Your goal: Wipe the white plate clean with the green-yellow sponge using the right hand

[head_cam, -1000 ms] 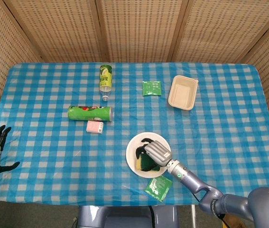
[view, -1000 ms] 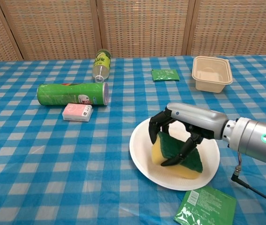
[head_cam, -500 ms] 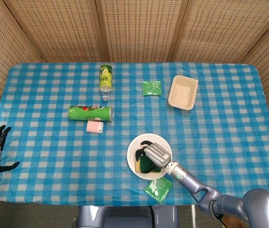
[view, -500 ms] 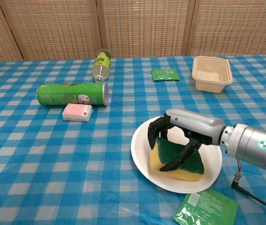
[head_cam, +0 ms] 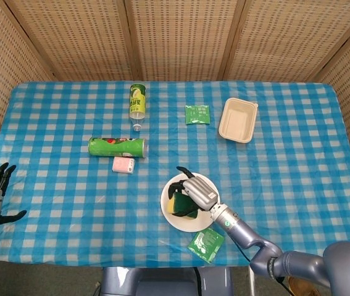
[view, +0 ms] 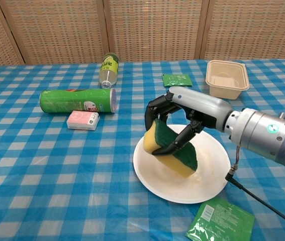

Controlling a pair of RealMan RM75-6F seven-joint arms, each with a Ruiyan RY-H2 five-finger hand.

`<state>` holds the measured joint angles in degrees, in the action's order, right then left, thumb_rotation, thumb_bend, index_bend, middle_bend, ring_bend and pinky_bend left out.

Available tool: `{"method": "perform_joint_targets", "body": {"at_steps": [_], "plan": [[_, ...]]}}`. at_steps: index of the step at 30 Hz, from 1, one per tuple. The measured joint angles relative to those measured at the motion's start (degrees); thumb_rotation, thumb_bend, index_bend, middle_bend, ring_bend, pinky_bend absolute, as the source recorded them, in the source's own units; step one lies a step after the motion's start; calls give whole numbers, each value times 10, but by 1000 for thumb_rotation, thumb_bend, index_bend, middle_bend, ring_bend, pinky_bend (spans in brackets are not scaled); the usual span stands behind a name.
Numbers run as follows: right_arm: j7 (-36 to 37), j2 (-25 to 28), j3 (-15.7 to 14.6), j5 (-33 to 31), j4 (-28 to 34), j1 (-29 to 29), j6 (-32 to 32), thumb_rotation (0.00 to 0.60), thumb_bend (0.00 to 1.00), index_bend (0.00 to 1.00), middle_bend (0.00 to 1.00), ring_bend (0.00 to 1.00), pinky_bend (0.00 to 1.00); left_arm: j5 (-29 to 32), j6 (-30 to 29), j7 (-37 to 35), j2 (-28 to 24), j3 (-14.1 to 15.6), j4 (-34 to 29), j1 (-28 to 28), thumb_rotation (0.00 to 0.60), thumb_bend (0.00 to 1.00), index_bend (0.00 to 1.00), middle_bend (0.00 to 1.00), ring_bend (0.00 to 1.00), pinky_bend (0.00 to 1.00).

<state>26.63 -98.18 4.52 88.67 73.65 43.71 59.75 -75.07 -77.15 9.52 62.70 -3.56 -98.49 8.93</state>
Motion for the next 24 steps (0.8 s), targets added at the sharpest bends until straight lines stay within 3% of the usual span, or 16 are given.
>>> {"method": "perform_joint_targets", "body": {"at_steps": [7, 24], "plan": [[-13, -23, -2, -22, -14, 1, -31, 600, 500, 603, 641, 557, 73, 3, 1, -1, 0, -1, 2, 1, 600, 0, 0, 0, 0, 0], [3, -55, -27, -4, -67, -1, -45, 600, 503, 604, 641, 556, 77, 6, 4, -2, 1, -1, 4, 1, 600, 0, 0, 0, 0, 0]]}}
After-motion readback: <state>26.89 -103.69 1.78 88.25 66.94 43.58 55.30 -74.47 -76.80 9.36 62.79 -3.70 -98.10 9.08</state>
